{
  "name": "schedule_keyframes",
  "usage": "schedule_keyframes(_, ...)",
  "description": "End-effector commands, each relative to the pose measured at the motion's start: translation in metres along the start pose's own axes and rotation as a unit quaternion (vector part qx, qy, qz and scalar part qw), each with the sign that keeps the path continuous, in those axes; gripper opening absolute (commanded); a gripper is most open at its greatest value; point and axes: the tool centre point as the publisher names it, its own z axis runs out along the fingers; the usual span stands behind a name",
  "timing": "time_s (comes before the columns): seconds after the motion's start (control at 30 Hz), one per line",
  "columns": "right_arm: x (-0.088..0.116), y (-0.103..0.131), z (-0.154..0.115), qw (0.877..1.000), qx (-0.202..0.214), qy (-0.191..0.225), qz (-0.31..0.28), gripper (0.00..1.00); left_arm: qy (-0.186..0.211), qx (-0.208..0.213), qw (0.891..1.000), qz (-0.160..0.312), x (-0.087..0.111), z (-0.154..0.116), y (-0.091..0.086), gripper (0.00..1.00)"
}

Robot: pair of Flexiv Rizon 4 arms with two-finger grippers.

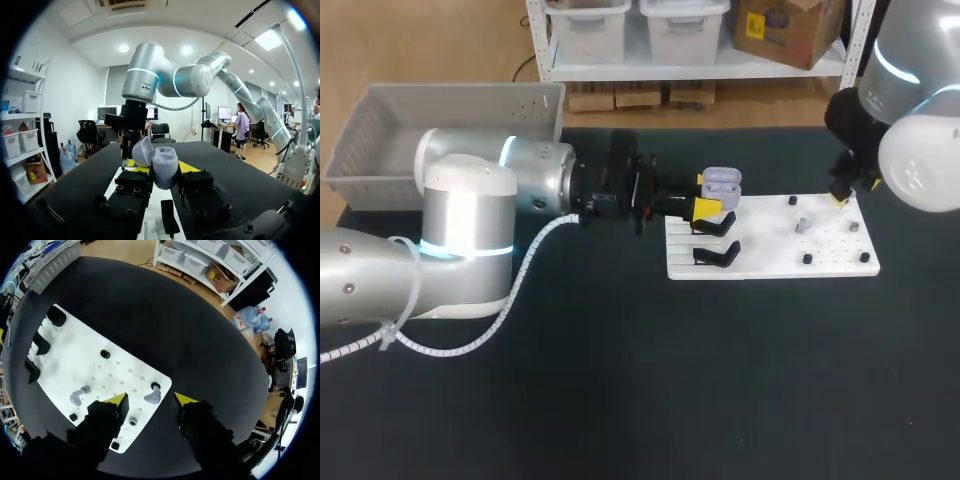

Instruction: Pick up each earbud case from the left stands, insert the matching earbuds, close the lid, and place the case in the box.

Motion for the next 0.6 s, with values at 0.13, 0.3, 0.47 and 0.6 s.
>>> schedule_keyframes(0.13,-0.0033,-0.0009,0.0045,1.000,0.001,0.003,0.002,0.47,0.000,-0.001,1.000,0.000,0.0002,-0.0002,-0.0003,0.00)
schedule_keyframes(0.3,-0.0044,-0.0025,0.0062,1.000,0.003,0.003,0.004,0.48,0.000,-0.001,1.000,0.000,0.0002,-0.0002,-0.0003,0.00)
schedule_keyframes(0.47,-0.0043,-0.0037,0.0080,1.000,0.004,0.005,0.004,0.45,0.000,-0.001,1.000,0.000,0.0002,-0.0002,-0.0003,0.00)
schedule_keyframes(0.6,-0.0036,-0.0043,0.0093,1.000,0.003,0.006,0.005,0.39,0.000,-0.001,1.000,0.000,0.0002,-0.0002,-0.0003,0.00)
